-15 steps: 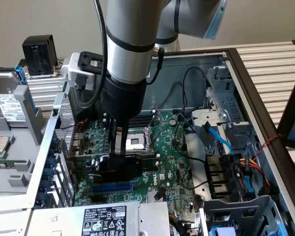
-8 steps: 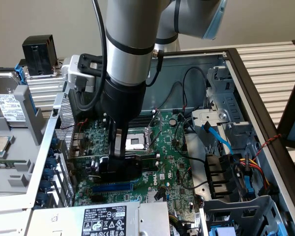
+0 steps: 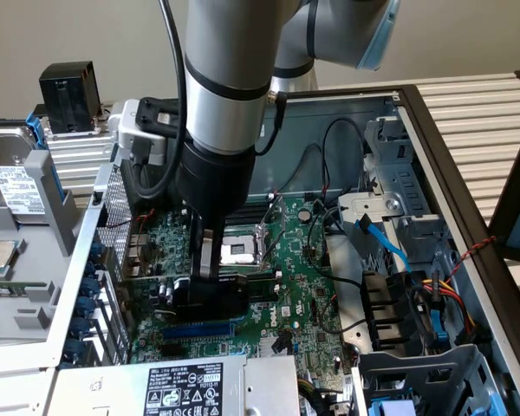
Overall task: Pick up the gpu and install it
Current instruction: 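Insert the gpu into the slot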
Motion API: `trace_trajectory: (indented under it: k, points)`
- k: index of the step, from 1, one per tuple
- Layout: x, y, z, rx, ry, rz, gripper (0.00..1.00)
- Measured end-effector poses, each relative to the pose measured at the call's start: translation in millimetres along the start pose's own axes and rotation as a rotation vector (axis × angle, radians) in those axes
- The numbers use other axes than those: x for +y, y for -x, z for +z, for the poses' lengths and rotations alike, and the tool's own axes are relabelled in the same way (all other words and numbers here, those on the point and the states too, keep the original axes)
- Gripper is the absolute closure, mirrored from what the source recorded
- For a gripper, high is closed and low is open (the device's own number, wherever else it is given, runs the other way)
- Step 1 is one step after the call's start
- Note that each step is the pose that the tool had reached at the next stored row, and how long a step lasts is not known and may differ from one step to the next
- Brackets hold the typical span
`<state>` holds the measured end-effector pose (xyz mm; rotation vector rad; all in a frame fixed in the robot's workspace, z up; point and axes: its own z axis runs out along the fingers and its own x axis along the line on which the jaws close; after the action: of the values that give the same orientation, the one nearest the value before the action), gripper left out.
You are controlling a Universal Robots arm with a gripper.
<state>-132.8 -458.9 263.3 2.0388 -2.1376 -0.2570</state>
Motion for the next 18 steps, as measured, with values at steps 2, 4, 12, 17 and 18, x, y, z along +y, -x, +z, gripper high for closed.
trace_trajectory:
  k: [2,4,12,17,18]
  points:
    - [-0.4,0.1,1.4,-0.0002,0.0005,0.000,0.74]
    - [-0.7,0.0,2.6,0.0000,0.0016,0.000,0.74]
    - [-1.0,0.0,6.0,0.0005,0.0111,0.001,0.74]
    - [-2.0,0.0,5.9,0.0004,0.0121,0.001,0.74]
    - [-2.4,-0.1,5.8,0.0004,0.0121,0.001,0.74]
